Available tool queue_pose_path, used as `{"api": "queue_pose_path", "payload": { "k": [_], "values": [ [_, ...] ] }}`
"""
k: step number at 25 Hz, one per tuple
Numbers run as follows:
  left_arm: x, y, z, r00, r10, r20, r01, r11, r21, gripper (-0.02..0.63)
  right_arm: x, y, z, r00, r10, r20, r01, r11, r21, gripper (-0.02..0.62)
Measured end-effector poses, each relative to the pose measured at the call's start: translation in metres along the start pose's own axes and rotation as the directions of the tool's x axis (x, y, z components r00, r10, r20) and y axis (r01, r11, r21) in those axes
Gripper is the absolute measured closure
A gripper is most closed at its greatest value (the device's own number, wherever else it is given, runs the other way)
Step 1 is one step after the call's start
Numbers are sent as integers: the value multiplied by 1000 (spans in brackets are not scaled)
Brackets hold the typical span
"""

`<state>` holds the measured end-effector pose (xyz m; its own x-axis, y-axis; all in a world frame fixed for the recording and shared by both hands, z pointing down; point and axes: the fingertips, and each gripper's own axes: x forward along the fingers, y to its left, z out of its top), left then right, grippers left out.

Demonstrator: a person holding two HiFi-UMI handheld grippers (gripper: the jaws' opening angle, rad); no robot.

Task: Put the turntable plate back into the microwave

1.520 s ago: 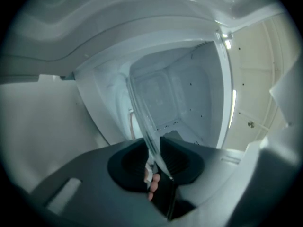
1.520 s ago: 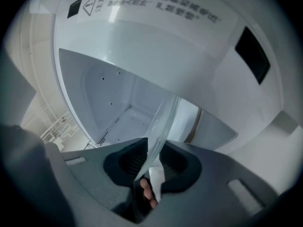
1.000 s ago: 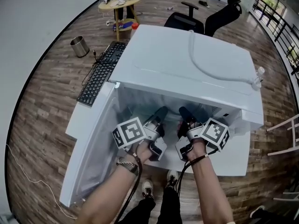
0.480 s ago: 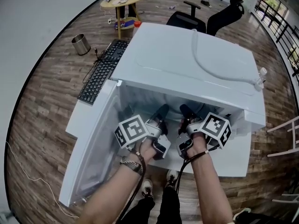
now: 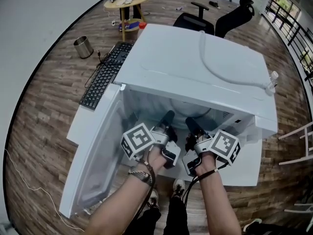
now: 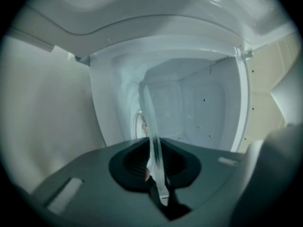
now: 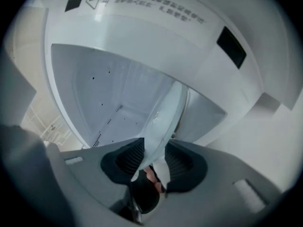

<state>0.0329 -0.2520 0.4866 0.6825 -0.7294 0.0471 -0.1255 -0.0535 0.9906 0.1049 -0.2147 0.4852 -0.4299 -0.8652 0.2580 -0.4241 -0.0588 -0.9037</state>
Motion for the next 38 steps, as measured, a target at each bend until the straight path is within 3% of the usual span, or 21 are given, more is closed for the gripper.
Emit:
{"api": "queue_pose_path", "payload": {
  "k": [8,12,20,25,35,38],
  "values": [
    [-3,3,15,999,20,50,-21,1000,15,576,-1,-5,-6,1000,-4,0,4,1000,-21,495],
    [-2,4,15,999,44,27,-45,999,21,578,-1,-5,-7,999,-26,24,26,1000,-4,495],
    [-3,0,14,1000,10,16,-10,999,47,575,-1,-6,-4,998,18,62,-23,997,80,515],
    [-3,-1,9,999,19,-34,-15,996,91,523,-6,1,4,994,33,101,-42,996,78,520],
    [-6,-1,-1,996,20,-92,-5,988,155,520,-9,-6,7,987,52,149,-73,988,139,532],
    [-10,1,-5,995,27,-95,-12,988,155,488,-12,-10,6,987,38,154,-61,987,150,537]
  ]
}}
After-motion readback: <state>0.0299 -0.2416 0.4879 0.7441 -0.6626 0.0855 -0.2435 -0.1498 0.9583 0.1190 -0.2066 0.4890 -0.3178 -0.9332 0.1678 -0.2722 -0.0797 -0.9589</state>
